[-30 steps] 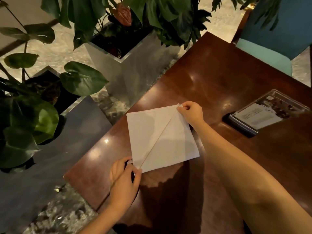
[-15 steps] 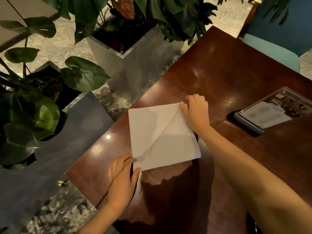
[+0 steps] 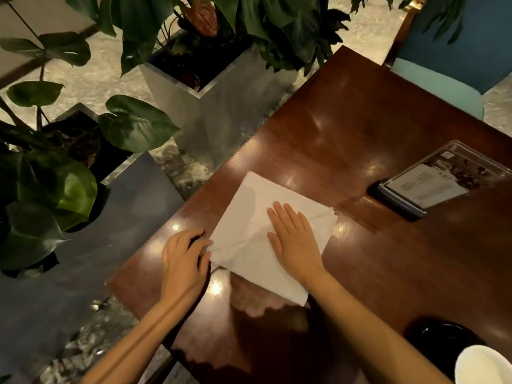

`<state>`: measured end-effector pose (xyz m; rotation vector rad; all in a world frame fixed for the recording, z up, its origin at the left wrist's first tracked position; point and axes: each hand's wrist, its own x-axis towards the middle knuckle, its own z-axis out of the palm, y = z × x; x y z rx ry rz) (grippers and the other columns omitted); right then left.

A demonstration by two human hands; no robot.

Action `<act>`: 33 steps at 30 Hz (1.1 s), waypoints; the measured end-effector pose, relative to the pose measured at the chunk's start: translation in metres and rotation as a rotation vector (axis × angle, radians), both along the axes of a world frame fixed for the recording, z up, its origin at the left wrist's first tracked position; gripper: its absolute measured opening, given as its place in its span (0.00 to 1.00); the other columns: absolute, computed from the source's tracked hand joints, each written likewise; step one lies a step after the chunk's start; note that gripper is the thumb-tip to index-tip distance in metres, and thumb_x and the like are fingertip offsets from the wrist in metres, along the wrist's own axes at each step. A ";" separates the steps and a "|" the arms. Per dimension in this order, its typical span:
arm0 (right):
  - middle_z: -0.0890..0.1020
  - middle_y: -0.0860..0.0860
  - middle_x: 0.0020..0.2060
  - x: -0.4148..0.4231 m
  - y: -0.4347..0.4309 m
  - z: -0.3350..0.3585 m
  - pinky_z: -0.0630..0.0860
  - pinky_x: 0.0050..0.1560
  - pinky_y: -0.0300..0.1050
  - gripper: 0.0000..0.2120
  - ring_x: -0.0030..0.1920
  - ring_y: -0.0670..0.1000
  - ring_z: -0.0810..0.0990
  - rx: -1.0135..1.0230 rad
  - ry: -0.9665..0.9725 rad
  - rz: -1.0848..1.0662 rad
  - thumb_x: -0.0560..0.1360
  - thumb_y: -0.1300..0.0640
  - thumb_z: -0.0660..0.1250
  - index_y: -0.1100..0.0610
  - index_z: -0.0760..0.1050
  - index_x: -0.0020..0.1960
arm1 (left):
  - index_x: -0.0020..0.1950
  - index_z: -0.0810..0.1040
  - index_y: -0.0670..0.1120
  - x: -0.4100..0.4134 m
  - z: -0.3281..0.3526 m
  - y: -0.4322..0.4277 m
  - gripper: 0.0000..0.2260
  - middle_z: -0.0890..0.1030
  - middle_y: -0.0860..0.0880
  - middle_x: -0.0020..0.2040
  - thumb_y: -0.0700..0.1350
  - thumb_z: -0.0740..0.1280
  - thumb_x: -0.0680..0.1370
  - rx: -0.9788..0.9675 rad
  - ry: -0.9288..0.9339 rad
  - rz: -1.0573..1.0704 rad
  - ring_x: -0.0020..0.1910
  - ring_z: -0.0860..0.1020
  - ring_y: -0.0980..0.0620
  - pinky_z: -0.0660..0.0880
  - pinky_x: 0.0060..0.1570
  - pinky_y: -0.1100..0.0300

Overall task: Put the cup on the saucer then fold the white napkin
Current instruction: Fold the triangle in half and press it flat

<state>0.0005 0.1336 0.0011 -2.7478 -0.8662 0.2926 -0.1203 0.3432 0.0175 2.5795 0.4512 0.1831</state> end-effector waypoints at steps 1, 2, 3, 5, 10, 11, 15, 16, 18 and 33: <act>0.55 0.48 0.76 -0.007 -0.003 0.000 0.43 0.75 0.48 0.27 0.76 0.51 0.50 0.012 -0.014 -0.060 0.80 0.43 0.40 0.51 0.55 0.76 | 0.54 0.80 0.45 0.006 0.002 -0.004 0.16 0.78 0.46 0.58 0.50 0.58 0.74 0.004 -0.025 -0.015 0.60 0.71 0.48 0.59 0.64 0.56; 0.56 0.49 0.76 -0.013 -0.003 0.002 0.42 0.75 0.48 0.27 0.76 0.51 0.51 0.021 -0.015 -0.119 0.80 0.44 0.41 0.52 0.56 0.75 | 0.56 0.79 0.43 0.012 0.003 -0.011 0.17 0.78 0.45 0.60 0.49 0.57 0.75 0.012 -0.054 -0.053 0.61 0.71 0.47 0.60 0.66 0.56; 0.57 0.50 0.76 -0.017 0.000 0.004 0.42 0.75 0.48 0.27 0.76 0.52 0.52 0.029 -0.005 -0.179 0.80 0.43 0.41 0.53 0.57 0.75 | 0.59 0.78 0.42 0.018 0.004 -0.019 0.18 0.78 0.43 0.62 0.48 0.56 0.77 0.024 -0.074 -0.105 0.63 0.70 0.47 0.59 0.68 0.54; 0.60 0.52 0.75 -0.025 0.013 0.012 0.45 0.75 0.51 0.29 0.76 0.53 0.55 0.039 -0.005 -0.213 0.80 0.44 0.39 0.56 0.59 0.74 | 0.65 0.73 0.41 0.029 -0.002 -0.038 0.20 0.75 0.42 0.66 0.49 0.51 0.80 0.086 -0.030 -0.218 0.68 0.65 0.48 0.52 0.71 0.54; 0.60 0.51 0.75 -0.041 0.034 0.004 0.49 0.72 0.52 0.26 0.75 0.52 0.57 -0.032 0.008 0.024 0.81 0.46 0.39 0.55 0.57 0.75 | 0.74 0.55 0.43 0.030 -0.033 -0.049 0.24 0.60 0.46 0.75 0.51 0.41 0.81 0.322 0.207 -0.240 0.76 0.48 0.51 0.48 0.72 0.48; 0.60 0.50 0.75 -0.039 0.030 0.001 0.49 0.72 0.52 0.27 0.75 0.52 0.57 -0.034 0.003 0.029 0.81 0.45 0.39 0.54 0.56 0.75 | 0.75 0.55 0.43 0.029 -0.036 -0.047 0.25 0.58 0.46 0.75 0.52 0.40 0.81 0.335 0.212 -0.241 0.76 0.47 0.51 0.49 0.72 0.48; 0.59 0.49 0.75 -0.027 0.003 -0.001 0.48 0.73 0.53 0.27 0.76 0.52 0.54 -0.059 -0.029 0.009 0.80 0.43 0.41 0.52 0.54 0.76 | 0.75 0.55 0.43 0.029 -0.033 -0.047 0.25 0.58 0.47 0.75 0.53 0.43 0.81 0.313 0.188 -0.259 0.75 0.53 0.51 0.46 0.73 0.51; 0.58 0.50 0.76 -0.024 -0.004 -0.001 0.47 0.73 0.53 0.27 0.76 0.52 0.54 -0.067 -0.028 -0.008 0.80 0.43 0.41 0.52 0.54 0.76 | 0.75 0.56 0.43 0.029 -0.031 -0.047 0.25 0.58 0.47 0.75 0.53 0.45 0.81 0.307 0.178 -0.257 0.75 0.53 0.51 0.46 0.73 0.51; 0.56 0.49 0.76 -0.015 -0.018 -0.001 0.44 0.74 0.51 0.28 0.76 0.52 0.52 -0.086 -0.037 -0.035 0.80 0.42 0.39 0.52 0.53 0.76 | 0.75 0.57 0.43 0.029 -0.029 -0.046 0.24 0.59 0.47 0.75 0.52 0.48 0.80 0.308 0.169 -0.253 0.74 0.53 0.51 0.46 0.73 0.52; 0.49 0.47 0.77 0.026 -0.078 0.005 0.37 0.74 0.49 0.30 0.76 0.47 0.44 -0.227 -0.074 0.021 0.78 0.41 0.33 0.52 0.45 0.76 | 0.76 0.47 0.49 0.012 -0.021 -0.028 0.25 0.47 0.53 0.77 0.54 0.46 0.81 0.279 0.196 -0.238 0.76 0.43 0.54 0.33 0.72 0.56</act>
